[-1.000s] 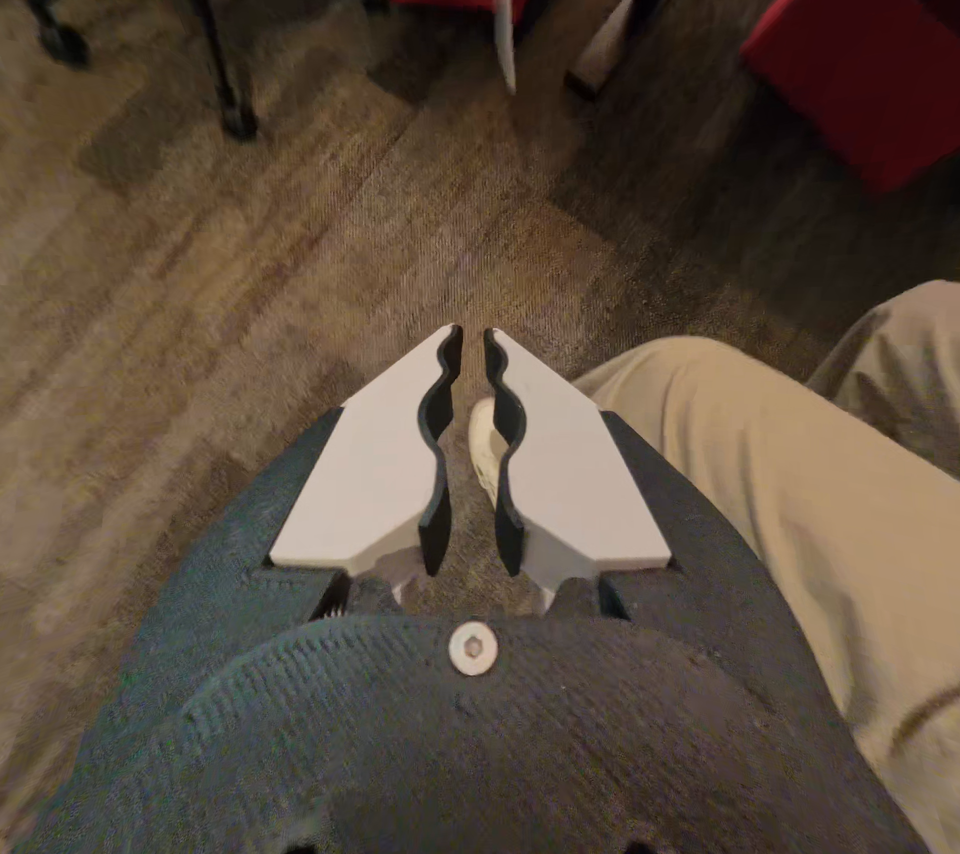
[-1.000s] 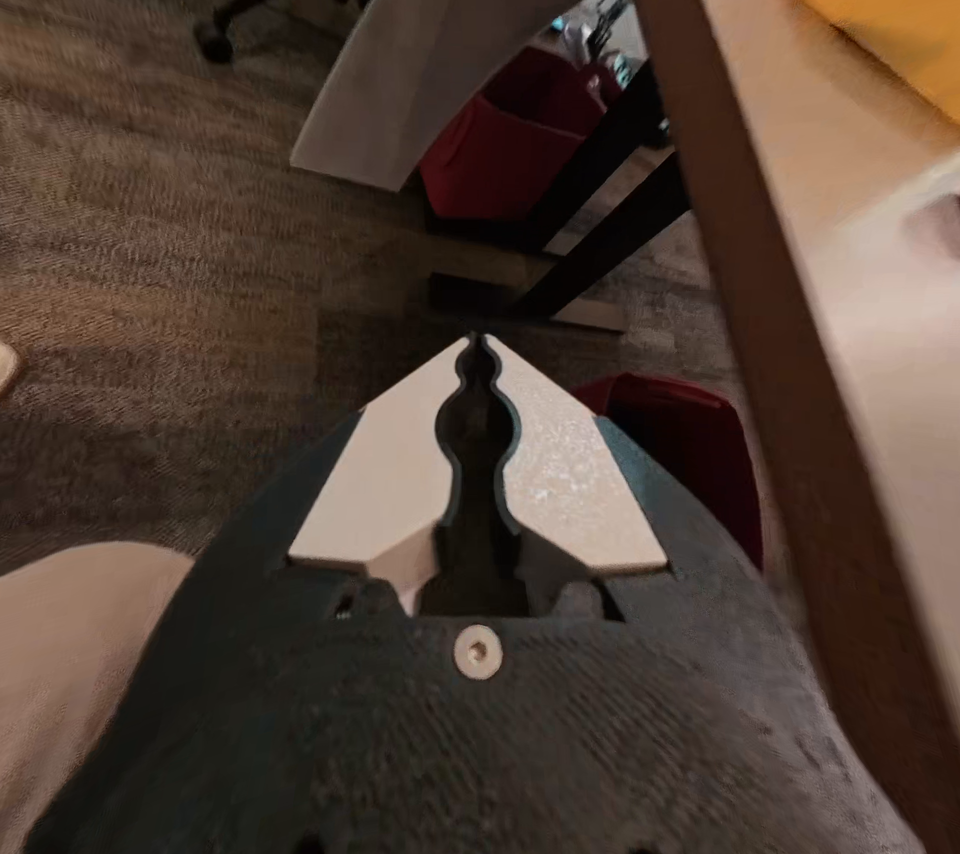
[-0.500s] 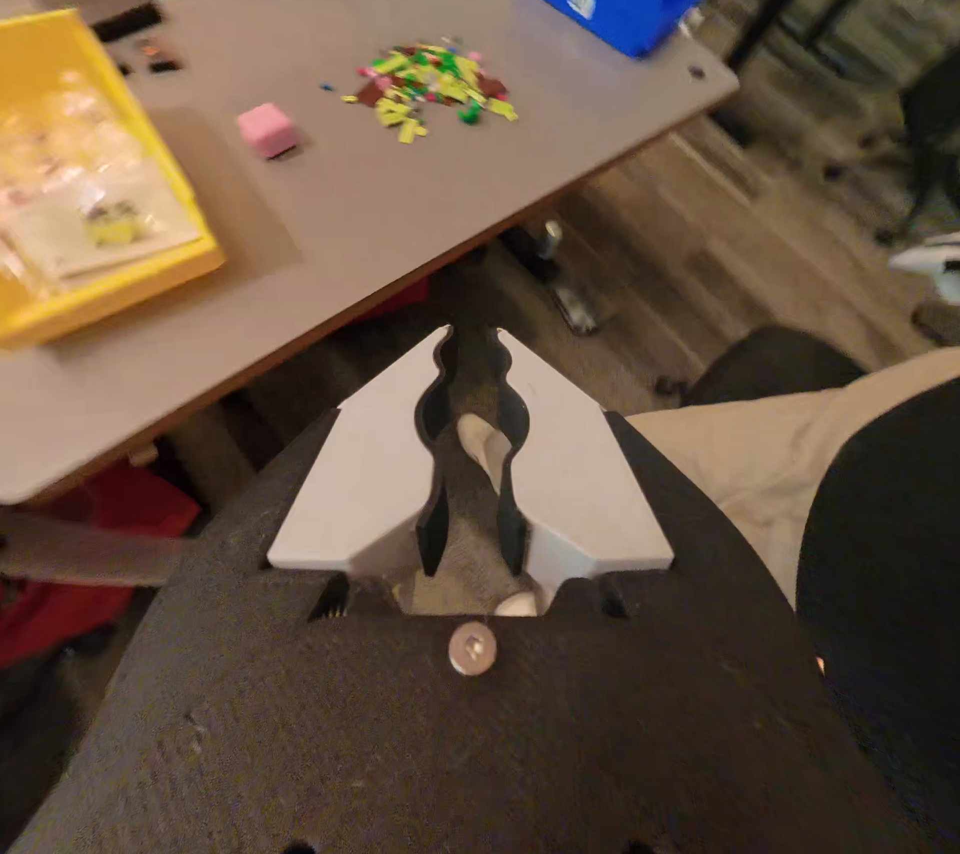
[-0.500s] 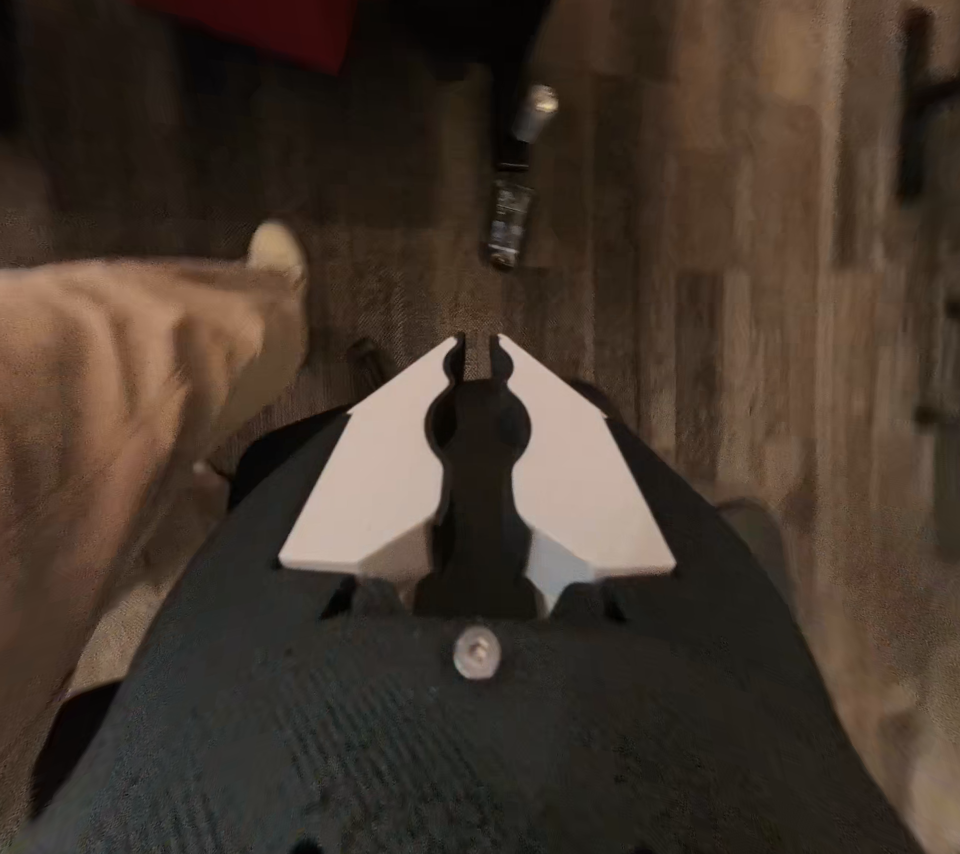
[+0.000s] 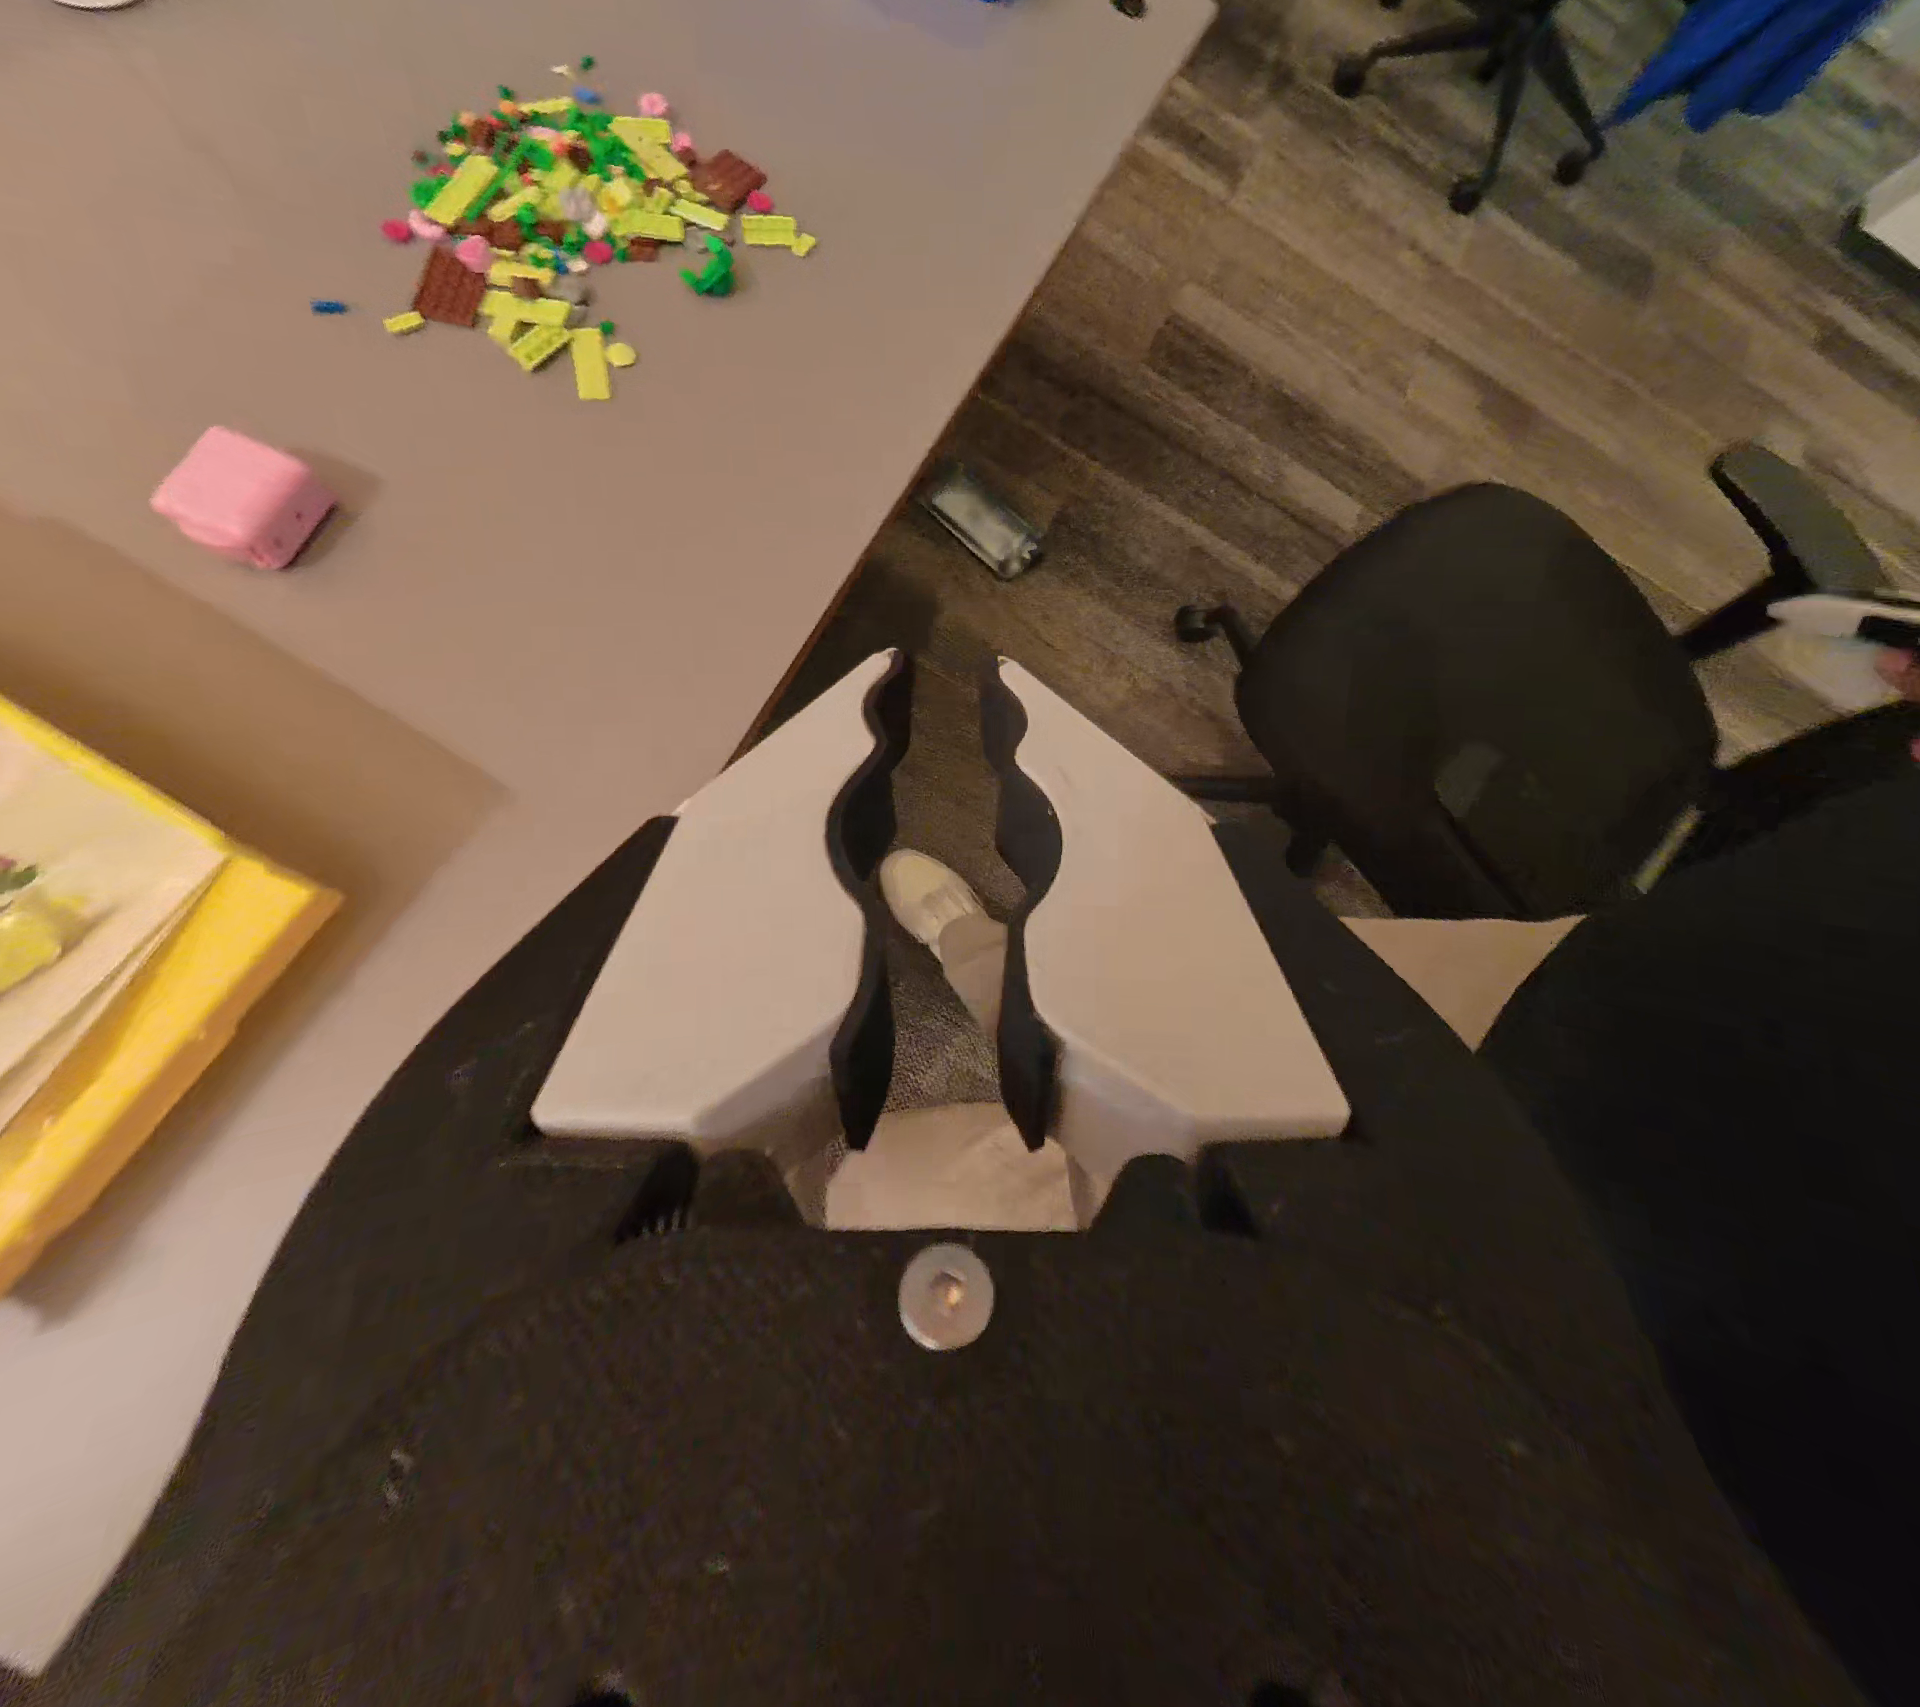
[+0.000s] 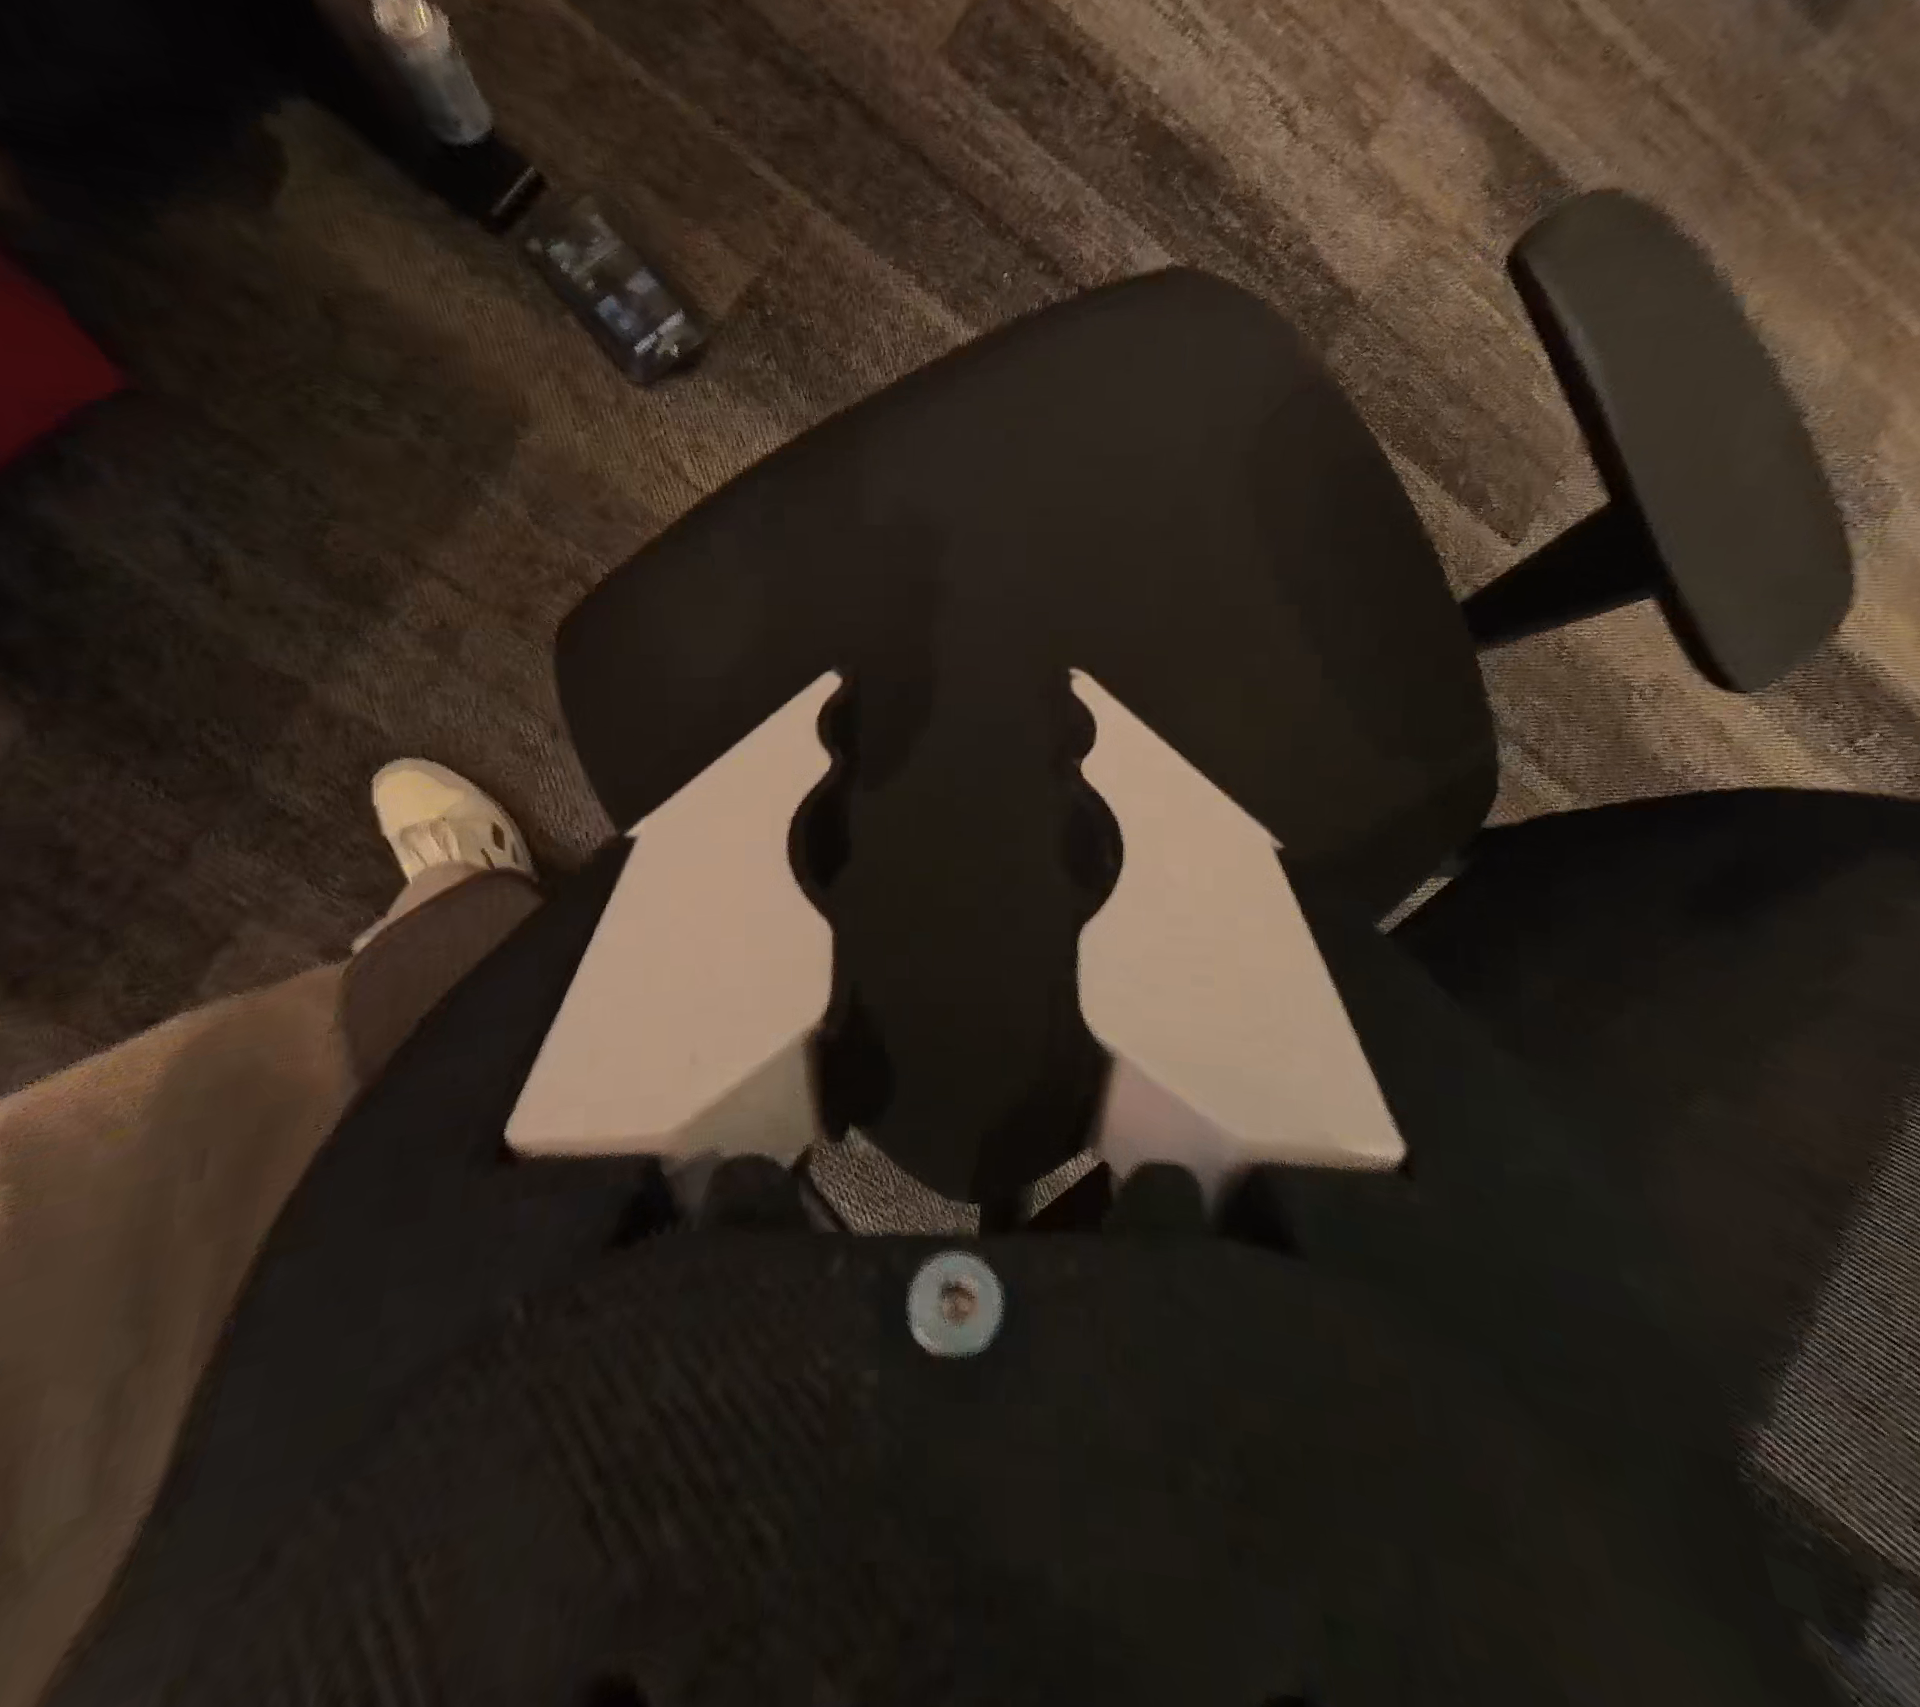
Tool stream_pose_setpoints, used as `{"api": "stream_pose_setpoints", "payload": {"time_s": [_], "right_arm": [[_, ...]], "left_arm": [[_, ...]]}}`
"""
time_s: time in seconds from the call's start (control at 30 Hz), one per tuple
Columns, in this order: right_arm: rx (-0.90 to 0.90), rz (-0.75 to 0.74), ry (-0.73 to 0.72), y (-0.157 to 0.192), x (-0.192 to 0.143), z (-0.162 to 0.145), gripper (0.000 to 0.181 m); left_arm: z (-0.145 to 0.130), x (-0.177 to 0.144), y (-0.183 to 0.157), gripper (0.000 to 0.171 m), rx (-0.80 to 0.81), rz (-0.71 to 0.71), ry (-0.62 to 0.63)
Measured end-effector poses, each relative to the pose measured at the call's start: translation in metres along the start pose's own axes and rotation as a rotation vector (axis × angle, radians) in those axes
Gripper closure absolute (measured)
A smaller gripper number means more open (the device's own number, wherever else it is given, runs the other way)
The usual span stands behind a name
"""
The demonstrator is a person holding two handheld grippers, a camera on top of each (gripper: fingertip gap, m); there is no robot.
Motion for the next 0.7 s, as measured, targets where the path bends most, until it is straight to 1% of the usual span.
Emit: {"api": "stream_pose_setpoints", "payload": {"time_s": [0.07, 0.13, 0.2, 0.23, 0.3, 0.4, 0.47, 0.57, 0.63, 0.7], "right_arm": [[0.014, -0.014, -0.064, 0.002, -0.031, -0.003, 0.147], [0.034, -0.043, -0.135, 0.004, -0.069, -0.013, 0.148], [0.078, -0.061, -0.21, 0.01, -0.115, -0.033, 0.148], [0.107, -0.064, -0.245, 0.015, -0.141, -0.047, 0.149], [0.14, -0.068, -0.306, 0.029, -0.193, -0.086, 0.151], [0.101, -0.081, -0.33, 0.058, -0.257, -0.16, 0.156], [0.088, -0.126, -0.298, 0.074, -0.288, -0.213, 0.159], [0.154, -0.147, -0.238, 0.096, -0.327, -0.286, 0.16], [0.208, -0.155, -0.227, 0.107, -0.352, -0.327, 0.16], [0.28, -0.185, -0.228, 0.111, -0.371, -0.368, 0.16]], "left_arm": [[0.008, 0.003, -0.001, 0.16, 0.066, -0.078, -0.001], [0.011, 0.004, -0.003, 0.159, 0.166, -0.143, -0.009], [0.005, 0.004, -0.005, 0.158, 0.272, -0.216, -0.004], [0.0, 0.001, -0.005, 0.158, 0.318, -0.254, -0.006], [-0.014, -0.009, -0.007, 0.158, 0.391, -0.327, -0.014], [-0.046, -0.029, -0.009, 0.158, 0.473, -0.398, -0.014], [-0.07, -0.046, -0.011, 0.159, 0.491, -0.42, -0.008], [-0.101, -0.072, -0.021, 0.159, 0.481, -0.481, 0.021], [-0.115, -0.082, -0.032, 0.159, 0.504, -0.531, 0.035], [-0.125, -0.083, -0.045, 0.159, 0.555, -0.574, 0.05]]}}
Point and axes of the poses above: each gripper's, where its closed fingertips meet, x out along the fingers, z out of its top, y = z × x across the jaws, the point moved 5 cm from there along -x, back along the fingers, and after that the axes turned 11 degrees about y, right-handed, at the moved point
